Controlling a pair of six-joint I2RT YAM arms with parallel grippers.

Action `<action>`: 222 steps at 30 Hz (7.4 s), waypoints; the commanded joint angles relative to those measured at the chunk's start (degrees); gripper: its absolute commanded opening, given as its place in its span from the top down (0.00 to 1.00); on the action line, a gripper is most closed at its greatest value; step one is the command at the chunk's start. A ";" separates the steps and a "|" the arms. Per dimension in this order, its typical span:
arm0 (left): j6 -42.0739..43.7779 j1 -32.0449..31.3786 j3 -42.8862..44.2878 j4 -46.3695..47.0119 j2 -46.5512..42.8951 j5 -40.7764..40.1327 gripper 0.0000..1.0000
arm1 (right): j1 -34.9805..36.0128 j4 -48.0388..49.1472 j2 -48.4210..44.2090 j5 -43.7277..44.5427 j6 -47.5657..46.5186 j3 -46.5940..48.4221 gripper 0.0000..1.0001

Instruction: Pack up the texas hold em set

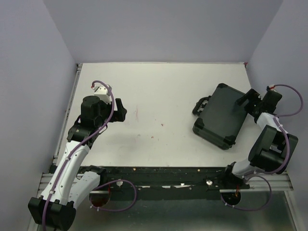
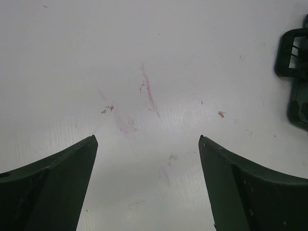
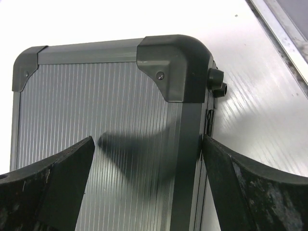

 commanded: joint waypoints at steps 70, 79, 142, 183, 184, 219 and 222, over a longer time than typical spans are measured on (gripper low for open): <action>-30.96 -18.80 23.51 39.60 68.75 19.29 0.52 | 25.55 -14.91 -16.72 2.72 -1.82 0.86 0.04; -31.58 -18.98 26.23 38.55 70.25 20.09 0.54 | 25.73 -14.91 -16.72 2.46 -1.82 0.86 0.05; -6.79 0.97 3.03 -1.00 4.95 13.32 0.10 | 74.68 -41.36 43.13 66.70 0.20 48.14 0.39; -7.49 0.97 1.89 -0.48 4.86 14.64 0.10 | 74.68 -48.30 37.95 77.69 2.48 49.46 0.82; -7.49 0.97 1.89 -0.48 4.86 14.64 0.10 | 74.60 -48.48 37.86 78.22 2.57 49.37 0.81; -7.49 0.97 1.36 -0.21 5.39 15.78 0.10 | 73.63 -36.44 31.35 57.49 -4.47 45.59 0.57; -7.49 1.06 1.36 -0.13 5.30 15.87 0.10 | 72.32 -37.84 32.23 55.46 -3.32 46.47 0.71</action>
